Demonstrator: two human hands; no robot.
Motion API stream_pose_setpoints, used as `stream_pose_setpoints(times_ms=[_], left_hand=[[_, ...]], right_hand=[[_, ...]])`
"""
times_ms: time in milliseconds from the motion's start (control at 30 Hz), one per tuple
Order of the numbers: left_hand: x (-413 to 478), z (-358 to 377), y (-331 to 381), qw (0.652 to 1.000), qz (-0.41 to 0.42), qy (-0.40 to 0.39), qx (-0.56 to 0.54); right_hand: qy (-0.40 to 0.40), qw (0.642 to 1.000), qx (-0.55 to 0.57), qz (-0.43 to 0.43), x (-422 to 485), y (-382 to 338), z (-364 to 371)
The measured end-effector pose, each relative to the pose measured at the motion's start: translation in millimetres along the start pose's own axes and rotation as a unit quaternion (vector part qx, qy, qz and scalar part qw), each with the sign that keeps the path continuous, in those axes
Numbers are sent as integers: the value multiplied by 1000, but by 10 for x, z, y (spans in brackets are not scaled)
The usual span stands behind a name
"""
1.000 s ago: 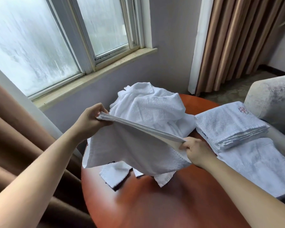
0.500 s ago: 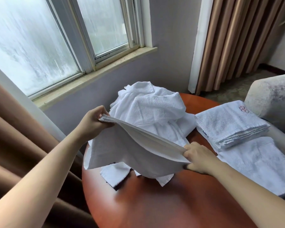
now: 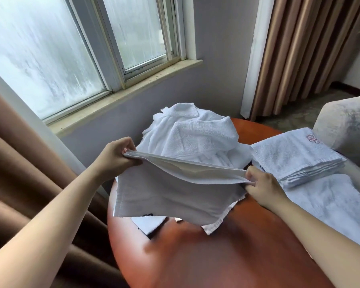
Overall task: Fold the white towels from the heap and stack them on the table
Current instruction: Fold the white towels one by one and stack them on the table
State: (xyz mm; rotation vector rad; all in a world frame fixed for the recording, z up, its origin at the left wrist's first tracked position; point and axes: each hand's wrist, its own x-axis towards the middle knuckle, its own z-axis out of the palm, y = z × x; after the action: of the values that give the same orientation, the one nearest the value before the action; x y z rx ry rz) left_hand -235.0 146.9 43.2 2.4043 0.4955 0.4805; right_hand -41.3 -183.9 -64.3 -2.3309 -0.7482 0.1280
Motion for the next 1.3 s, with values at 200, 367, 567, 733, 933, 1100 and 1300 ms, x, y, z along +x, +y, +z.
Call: stream_pose_setpoints(times_ms=[200, 367, 567, 733, 933, 1100, 1300], left_hand=[[-122, 6, -100, 998, -14, -35, 43], [-215, 43, -225, 991, -73, -84, 80], [-313, 158, -139, 986, -110, -127, 23], [-481, 229, 17, 979, -118, -104, -127], [-690, 489, 203, 944, -194, -2, -268], [-936, 731, 191, 920, -269, -27, -284], [-1271, 1362, -193, 915, -361, 8, -178]], right_hand=[[43, 998, 39, 15, -16, -62, -33], [33, 992, 106, 52, -57, -131, -105], [-7, 991, 113, 72, -113, -130, -260], [21, 963, 240, 120, -187, -54, -443], [10, 893, 397, 210, -242, -39, -600], [-77, 886, 373, 265, -338, 141, -641], [-74, 910, 270, 304, -391, 632, -68]])
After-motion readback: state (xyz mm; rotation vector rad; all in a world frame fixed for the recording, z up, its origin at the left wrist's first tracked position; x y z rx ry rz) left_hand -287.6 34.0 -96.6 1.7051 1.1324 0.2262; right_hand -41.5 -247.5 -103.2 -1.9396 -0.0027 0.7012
